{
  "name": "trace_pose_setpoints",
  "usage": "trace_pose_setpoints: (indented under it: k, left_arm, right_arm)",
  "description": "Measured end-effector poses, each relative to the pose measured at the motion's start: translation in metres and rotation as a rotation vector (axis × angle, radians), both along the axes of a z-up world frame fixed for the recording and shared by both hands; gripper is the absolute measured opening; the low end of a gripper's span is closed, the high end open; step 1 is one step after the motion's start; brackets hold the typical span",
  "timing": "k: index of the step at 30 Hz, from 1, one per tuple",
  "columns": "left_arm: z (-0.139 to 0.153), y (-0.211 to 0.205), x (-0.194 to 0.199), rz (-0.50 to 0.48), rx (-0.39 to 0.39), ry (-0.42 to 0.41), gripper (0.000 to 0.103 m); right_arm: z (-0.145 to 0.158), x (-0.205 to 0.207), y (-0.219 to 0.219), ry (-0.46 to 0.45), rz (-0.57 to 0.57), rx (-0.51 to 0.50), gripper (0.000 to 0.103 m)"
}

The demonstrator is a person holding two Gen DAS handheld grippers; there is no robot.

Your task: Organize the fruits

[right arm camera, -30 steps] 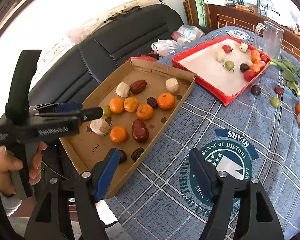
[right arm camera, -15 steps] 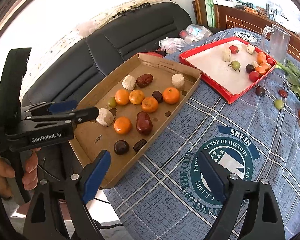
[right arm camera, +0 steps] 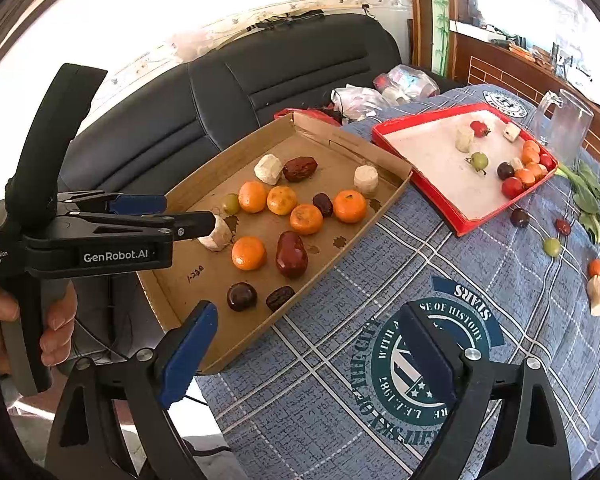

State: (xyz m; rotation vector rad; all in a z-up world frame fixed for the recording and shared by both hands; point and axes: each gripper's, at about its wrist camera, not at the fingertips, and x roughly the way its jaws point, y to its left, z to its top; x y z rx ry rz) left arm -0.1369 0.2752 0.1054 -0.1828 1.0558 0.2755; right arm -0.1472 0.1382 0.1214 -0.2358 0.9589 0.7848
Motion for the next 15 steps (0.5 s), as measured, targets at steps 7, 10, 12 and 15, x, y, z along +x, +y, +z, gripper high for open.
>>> trace_pose_setpoints:
  k: [7,10,12,15]
  left_arm:
    - [-0.0004,0.0008,-0.0001,0.008,0.029,0.007,0.07]
    - [0.0009,0.0028,-0.0016,0.016,0.025,0.002,0.079]
    - [0.0029,0.0033,-0.0024,0.019,0.029,-0.009,0.082]
    - [0.0039,0.0034,-0.0026,0.021,0.039,-0.011,0.082]
  right_arm:
    - [0.0005,0.0014,0.0028,0.0,0.004,0.001,0.093]
    - [0.001,0.0024,0.0054,0.003,0.006,0.002,0.093]
    - [0.0009,0.0027,0.0058,0.003,0.008,0.002,0.093]
    - [0.0009,0.0024,0.0054,0.003,0.006,0.001,0.093]
